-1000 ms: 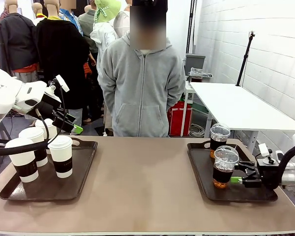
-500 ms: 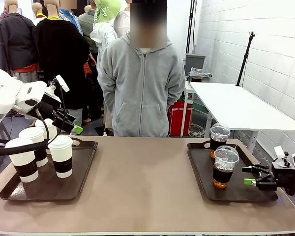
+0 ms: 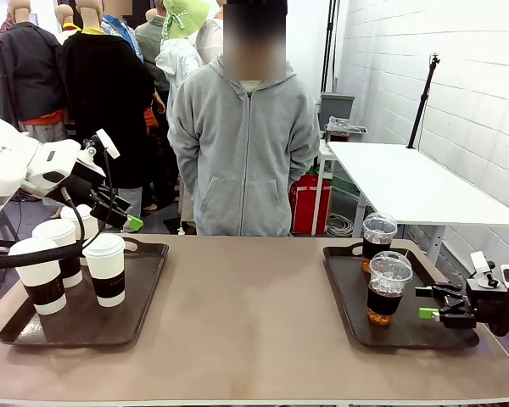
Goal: Distribute the coffee onto the tray.
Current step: Pick up another iced Americano from the middle of the table and place it on the right Handle tray.
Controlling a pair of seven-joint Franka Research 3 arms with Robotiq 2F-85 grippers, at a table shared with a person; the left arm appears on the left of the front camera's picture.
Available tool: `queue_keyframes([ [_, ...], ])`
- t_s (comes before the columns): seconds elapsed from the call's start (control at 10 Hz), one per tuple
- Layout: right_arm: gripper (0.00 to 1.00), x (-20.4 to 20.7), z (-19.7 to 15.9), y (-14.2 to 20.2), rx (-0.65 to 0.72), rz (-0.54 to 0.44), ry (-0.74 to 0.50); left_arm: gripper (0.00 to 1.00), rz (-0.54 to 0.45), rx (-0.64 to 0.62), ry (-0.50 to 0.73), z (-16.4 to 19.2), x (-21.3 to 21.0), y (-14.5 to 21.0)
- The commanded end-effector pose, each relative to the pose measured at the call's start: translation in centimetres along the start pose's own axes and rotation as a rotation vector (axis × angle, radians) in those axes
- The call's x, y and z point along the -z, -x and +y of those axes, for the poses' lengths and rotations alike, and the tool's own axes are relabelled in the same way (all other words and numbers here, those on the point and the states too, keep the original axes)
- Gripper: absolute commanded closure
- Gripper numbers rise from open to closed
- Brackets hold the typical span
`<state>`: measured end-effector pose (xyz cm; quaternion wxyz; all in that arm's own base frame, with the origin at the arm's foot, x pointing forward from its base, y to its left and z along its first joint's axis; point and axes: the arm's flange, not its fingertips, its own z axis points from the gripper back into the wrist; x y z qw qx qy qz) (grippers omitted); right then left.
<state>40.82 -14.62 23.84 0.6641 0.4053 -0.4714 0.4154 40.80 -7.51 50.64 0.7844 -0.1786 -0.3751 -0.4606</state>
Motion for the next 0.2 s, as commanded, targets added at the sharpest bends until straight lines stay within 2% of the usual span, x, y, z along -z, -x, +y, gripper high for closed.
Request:
queue_keyframes([
  [0.0,0.0,0.19,-0.07,-0.08,-0.008,0.001,0.004,0.0,-0.027,0.017,0.012,0.37,0.2,0.32],
  [0.1,0.0,0.19,-0.07,-0.08,-0.008,0.001,0.004,0.0,-0.027,0.017,0.012,0.37,0.2,0.32],
])
